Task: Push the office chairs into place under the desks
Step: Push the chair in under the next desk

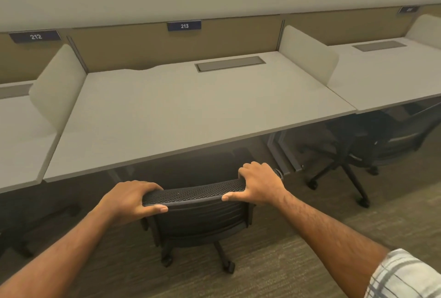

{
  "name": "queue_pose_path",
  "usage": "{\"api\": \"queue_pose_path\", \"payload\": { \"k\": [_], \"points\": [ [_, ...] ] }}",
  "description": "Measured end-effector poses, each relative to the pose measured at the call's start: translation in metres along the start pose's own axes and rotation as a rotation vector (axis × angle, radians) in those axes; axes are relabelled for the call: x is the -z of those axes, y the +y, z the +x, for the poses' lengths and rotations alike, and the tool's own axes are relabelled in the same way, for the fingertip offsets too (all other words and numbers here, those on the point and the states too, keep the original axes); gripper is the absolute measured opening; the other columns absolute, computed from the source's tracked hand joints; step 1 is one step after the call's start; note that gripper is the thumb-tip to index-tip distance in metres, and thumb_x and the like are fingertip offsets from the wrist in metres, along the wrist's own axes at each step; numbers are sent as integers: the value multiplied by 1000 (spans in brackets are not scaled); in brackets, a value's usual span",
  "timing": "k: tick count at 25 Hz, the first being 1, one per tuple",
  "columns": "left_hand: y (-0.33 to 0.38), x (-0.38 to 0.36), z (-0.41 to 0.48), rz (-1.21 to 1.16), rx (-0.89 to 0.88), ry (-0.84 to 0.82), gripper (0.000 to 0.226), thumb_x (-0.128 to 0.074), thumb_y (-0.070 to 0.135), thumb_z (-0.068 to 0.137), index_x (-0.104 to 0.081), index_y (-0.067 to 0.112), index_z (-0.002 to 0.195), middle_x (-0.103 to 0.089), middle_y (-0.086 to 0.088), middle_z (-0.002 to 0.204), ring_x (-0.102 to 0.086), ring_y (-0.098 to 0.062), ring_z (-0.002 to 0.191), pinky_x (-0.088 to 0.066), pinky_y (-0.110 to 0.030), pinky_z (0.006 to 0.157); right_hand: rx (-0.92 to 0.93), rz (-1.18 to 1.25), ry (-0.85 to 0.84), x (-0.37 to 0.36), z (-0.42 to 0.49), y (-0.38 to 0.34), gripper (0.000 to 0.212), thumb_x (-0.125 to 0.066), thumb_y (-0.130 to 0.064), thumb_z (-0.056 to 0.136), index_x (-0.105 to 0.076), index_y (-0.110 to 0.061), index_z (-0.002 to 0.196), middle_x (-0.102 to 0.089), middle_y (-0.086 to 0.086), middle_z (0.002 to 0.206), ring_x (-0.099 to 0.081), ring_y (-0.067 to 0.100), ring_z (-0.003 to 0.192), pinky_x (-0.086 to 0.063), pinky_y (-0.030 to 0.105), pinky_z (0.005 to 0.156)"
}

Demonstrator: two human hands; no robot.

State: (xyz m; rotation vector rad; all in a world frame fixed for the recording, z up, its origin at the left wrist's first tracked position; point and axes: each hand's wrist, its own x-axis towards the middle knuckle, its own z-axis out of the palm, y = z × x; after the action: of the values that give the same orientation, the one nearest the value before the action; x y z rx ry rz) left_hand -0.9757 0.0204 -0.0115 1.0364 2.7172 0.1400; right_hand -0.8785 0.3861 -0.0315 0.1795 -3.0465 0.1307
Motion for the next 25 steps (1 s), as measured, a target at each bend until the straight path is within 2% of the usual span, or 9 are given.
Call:
{"api": "queue_pose_path", "payload": {
  "k": [3, 6, 8, 9, 11, 13, 18, 22, 25],
  "points": [
    [-1, -3, 17, -50, 3, 23, 89, -28, 104, 64, -60, 46, 124, -67, 28, 107, -61, 4, 92, -50, -27, 81, -11, -5, 3, 4, 12, 16, 102, -22, -110, 61, -59, -17, 77, -53, -6, 75, -50, 16, 70, -43, 38, 63],
    [2, -6, 35, -96, 3, 34, 89, -28, 106, 61, -60, 49, 121, -67, 30, 102, -61, 7, 89, -51, -25, 81, -47, -7, 4, 5, 21, 32, 99, -22, -110, 61, -60, -19, 75, -52, -9, 70, -49, 13, 64, -33, 35, 62],
    [7, -10, 46, -98, 1, 42, 90, -27, 106, 61, -60, 49, 123, -66, 32, 103, -61, 7, 90, -51, -24, 82, -86, 4, -28, 2, 25, 41, 101, -24, -110, 60, -66, -21, 82, -57, -10, 72, -53, 12, 68, -39, 38, 73],
    [10, -11, 49, -98, 4, 49, 92, -26, 106, 62, -59, 48, 124, -65, 32, 104, -61, 5, 91, -51, -24, 82, -106, 16, -58, 0, 28, 46, 103, -24, -110, 60, -69, -22, 89, -61, -10, 76, -57, 13, 74, -41, 43, 86],
    [16, -14, 61, -104, 4, 59, 95, -22, 106, 63, -59, 46, 126, -66, 31, 106, -61, 4, 92, -50, -25, 82, -144, 55, -110, -2, 36, 61, 109, -23, -110, 60, -73, -23, 101, -70, -8, 89, -64, 15, 90, -33, 52, 107],
    [21, -12, 77, -94, 18, 88, 98, -20, 106, 63, -59, 45, 129, -67, 29, 110, -62, 2, 96, -49, -26, 80, -155, 71, -142, 0, 48, 77, 113, -20, -111, 59, -72, -23, 108, -72, -6, 101, -64, 18, 100, -30, 53, 111],
    [26, -1, 116, -111, 82, 68, 99, -23, 106, 62, -60, 44, 130, -68, 25, 117, -62, -1, 102, -50, -30, 85, -120, 37, -114, -2, 79, 111, 104, -24, -109, 61, -69, -24, 100, -65, -10, 94, -59, 14, 91, -35, 49, 100],
    [24, 6, 135, -138, 117, 61, 97, -26, 107, 60, -62, 45, 126, -68, 26, 109, -61, 1, 93, -46, -25, 77, -66, 56, -69, -2, 98, 128, 89, -27, -109, 63, -50, -22, 66, -54, -10, 64, -48, 9, 61, -35, 40, 74],
    [23, 9, 148, -98, 152, 63, 98, -24, 107, 57, -63, 46, 122, -66, 27, 102, -59, -1, 90, -42, -25, 72, -42, 103, -14, 0, 109, 139, 87, -28, -105, 70, -44, -20, 57, -49, -7, 54, -44, 10, 51, -30, 32, 53]
  ]
}}
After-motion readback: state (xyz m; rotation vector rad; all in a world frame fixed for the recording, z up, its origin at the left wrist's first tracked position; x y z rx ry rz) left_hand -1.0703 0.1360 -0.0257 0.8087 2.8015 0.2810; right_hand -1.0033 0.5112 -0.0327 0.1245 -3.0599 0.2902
